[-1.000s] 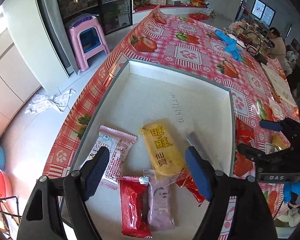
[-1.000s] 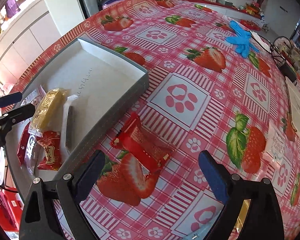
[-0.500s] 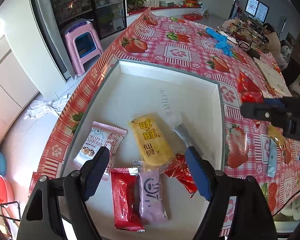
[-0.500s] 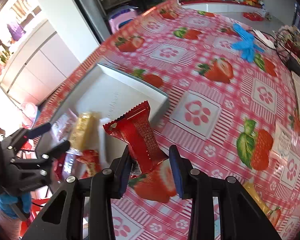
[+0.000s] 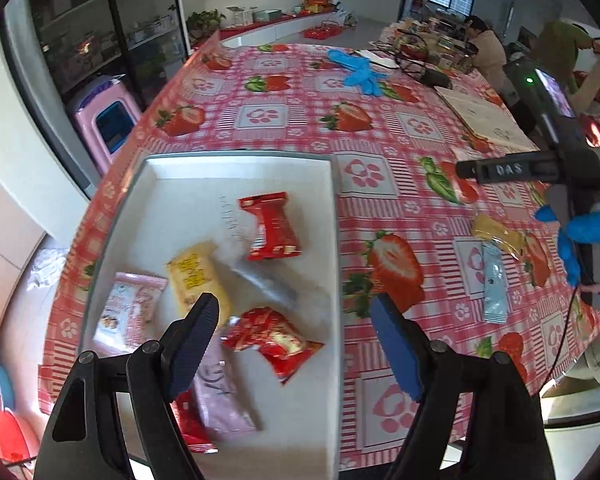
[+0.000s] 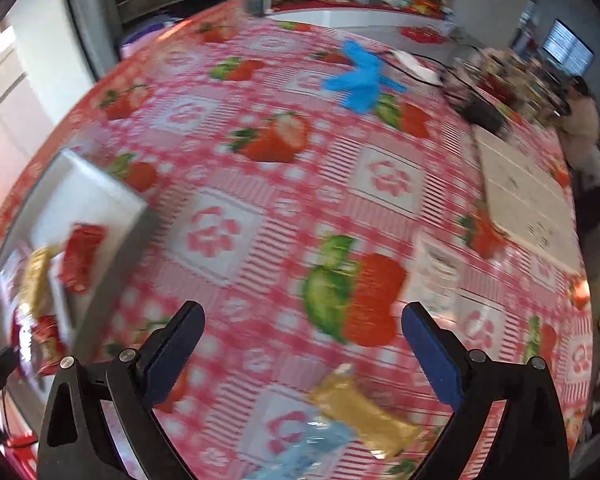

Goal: Organize snacks

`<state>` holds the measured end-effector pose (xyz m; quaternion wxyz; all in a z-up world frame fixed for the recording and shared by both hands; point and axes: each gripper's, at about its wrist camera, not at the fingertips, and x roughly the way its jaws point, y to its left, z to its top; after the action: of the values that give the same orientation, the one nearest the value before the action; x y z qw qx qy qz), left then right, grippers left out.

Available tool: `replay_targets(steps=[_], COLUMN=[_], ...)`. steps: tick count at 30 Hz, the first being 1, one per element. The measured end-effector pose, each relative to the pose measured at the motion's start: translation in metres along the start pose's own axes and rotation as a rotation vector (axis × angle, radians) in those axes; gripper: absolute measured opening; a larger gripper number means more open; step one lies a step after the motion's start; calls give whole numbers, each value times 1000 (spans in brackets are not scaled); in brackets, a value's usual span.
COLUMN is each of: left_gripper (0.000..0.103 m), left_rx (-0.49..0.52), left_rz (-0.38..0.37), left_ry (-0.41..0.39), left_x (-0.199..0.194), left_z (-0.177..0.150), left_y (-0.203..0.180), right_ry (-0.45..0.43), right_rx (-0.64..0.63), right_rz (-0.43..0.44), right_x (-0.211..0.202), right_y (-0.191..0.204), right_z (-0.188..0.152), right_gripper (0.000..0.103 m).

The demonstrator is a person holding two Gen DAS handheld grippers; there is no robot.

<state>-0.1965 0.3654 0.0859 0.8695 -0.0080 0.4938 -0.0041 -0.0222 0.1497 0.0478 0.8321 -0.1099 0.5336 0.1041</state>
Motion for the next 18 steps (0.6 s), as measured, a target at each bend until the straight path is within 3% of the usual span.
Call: replay_targets(steps=[2, 4, 8, 10, 12, 18], left_gripper=[81, 81, 81, 81, 81, 81], left_rx=[47, 106, 167, 183, 211, 233], left_rz=[-31, -47, -57, -92, -121, -129], left_ry=[13, 24, 71, 98, 112, 152], left_x=[5, 9, 22, 30, 38, 82], left_z=[1, 1, -1, -2, -3, 2], left_y=[-22, -45, -81, -103, -127, -186], right_ry=[27, 58, 67, 47, 15, 20], right_rx=[91, 153, 184, 174, 156, 210], right_rz=[-39, 0, 37, 18, 23, 65], right_x=[15, 31, 57, 63, 58, 37], right_y=[-34, -53, -58, -59, -63, -107], right_z=[0, 2, 13, 14, 13, -38], right_gripper=[100, 99, 98, 80, 41, 41])
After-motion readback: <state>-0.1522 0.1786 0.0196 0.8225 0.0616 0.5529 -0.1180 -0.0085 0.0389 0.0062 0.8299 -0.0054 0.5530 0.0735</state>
